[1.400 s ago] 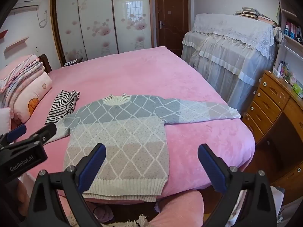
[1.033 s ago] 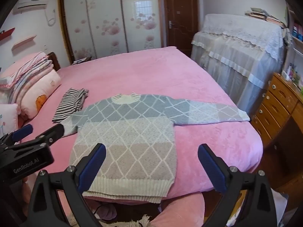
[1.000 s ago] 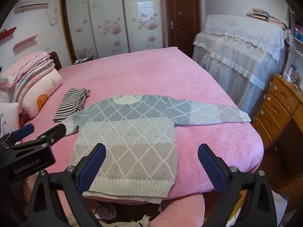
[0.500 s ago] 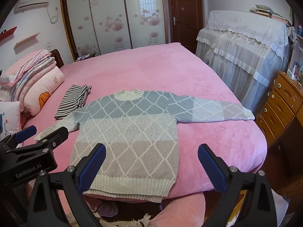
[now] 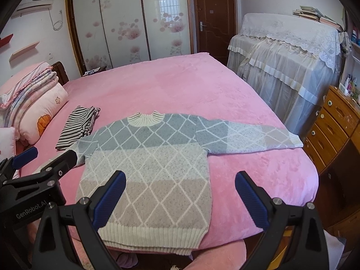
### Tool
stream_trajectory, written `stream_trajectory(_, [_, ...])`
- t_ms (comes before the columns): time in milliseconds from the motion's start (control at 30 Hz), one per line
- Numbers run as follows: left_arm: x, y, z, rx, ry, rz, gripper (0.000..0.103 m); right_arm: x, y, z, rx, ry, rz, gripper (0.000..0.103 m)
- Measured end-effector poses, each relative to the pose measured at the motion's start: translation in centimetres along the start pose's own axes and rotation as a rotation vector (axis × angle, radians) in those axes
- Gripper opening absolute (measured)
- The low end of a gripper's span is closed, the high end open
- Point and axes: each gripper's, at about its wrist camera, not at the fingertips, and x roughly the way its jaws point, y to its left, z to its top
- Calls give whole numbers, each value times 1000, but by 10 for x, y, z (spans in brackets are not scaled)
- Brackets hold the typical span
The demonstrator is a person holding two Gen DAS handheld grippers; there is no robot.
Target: Fold small clothes
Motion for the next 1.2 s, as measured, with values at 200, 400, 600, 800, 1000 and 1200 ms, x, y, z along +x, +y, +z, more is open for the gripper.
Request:
stream_trajectory(200, [18,1,2,-8,28,-5,102,10,1,3,-3,3,11,98])
stream_trajectory(400, [23,1,2,-14,39,-2,102,13,0,5,-2,6,20,98])
stream_trajectory(600, [21,-4,-2,-24,40,7,102,13,-2,4,-2,8,37,95])
stream_trajectory(800, [11,-8,-9,-27,46,7,102,4,-8,-1,-2,1,53,95])
stream_trajectory(1000, [2,-9,-12,-34,54,7,102,-5,-12,-4,8,3,77,95])
stream_trajectory(1200, [-3,-10,-14,-37,54,8,102,-11,-15,-6,9,5,99,95])
